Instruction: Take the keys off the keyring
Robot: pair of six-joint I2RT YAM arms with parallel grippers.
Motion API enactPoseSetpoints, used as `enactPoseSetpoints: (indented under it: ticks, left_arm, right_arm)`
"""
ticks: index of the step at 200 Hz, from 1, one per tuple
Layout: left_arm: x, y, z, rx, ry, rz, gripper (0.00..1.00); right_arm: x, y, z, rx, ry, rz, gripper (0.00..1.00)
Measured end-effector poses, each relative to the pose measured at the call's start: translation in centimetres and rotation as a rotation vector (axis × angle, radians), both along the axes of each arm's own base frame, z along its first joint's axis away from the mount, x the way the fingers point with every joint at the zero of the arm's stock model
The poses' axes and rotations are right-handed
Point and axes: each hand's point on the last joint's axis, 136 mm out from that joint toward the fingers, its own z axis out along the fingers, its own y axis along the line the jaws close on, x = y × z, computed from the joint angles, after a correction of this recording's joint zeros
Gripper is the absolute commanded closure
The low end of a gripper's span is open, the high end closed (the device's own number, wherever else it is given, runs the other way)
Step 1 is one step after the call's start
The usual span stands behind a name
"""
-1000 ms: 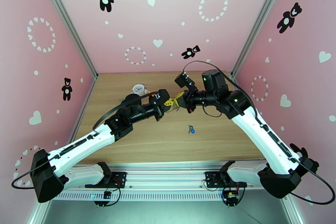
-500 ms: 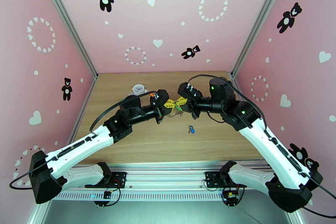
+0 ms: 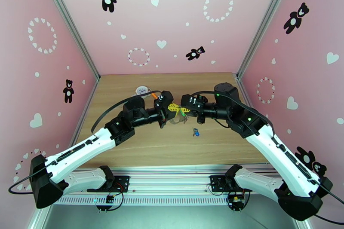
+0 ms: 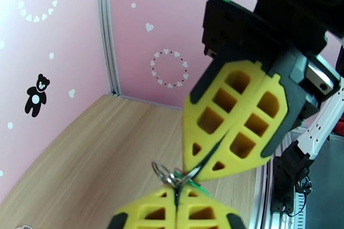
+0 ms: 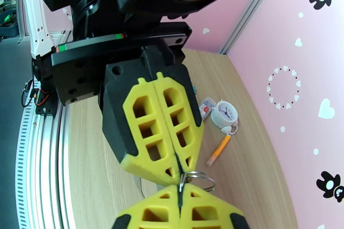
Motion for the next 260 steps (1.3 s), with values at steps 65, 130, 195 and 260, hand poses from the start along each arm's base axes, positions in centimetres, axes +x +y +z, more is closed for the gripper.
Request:
enactPoseSetpoints:
  ticks: [65,130,195,260]
  left_arm:
    - [-0.3,2.2,1.6,-0.079,-0.017,0.046,0.50]
    - [-2.4,3.9,2.9,-0.062,-0.106,0.000,0.47]
    - [-2.7,1.8,-0.1,0.086,-0.228,-0.156,0.45]
    - [-2.6,0.5,0.2,0.113,-0.306,-0.226,0.47]
  right_arm:
    - [1.6,-0.3,-0.3,0.066,0.176,0.004,1.00]
    - [0.5,-0.4,-0.3,0.103,0.289,0.092,1.00]
    - [-1.3,-0.5,1.0,0.140,0.306,0.195,1.00]
    - [-2.4,-0.4,1.7,0.167,0.325,0.257,1.00]
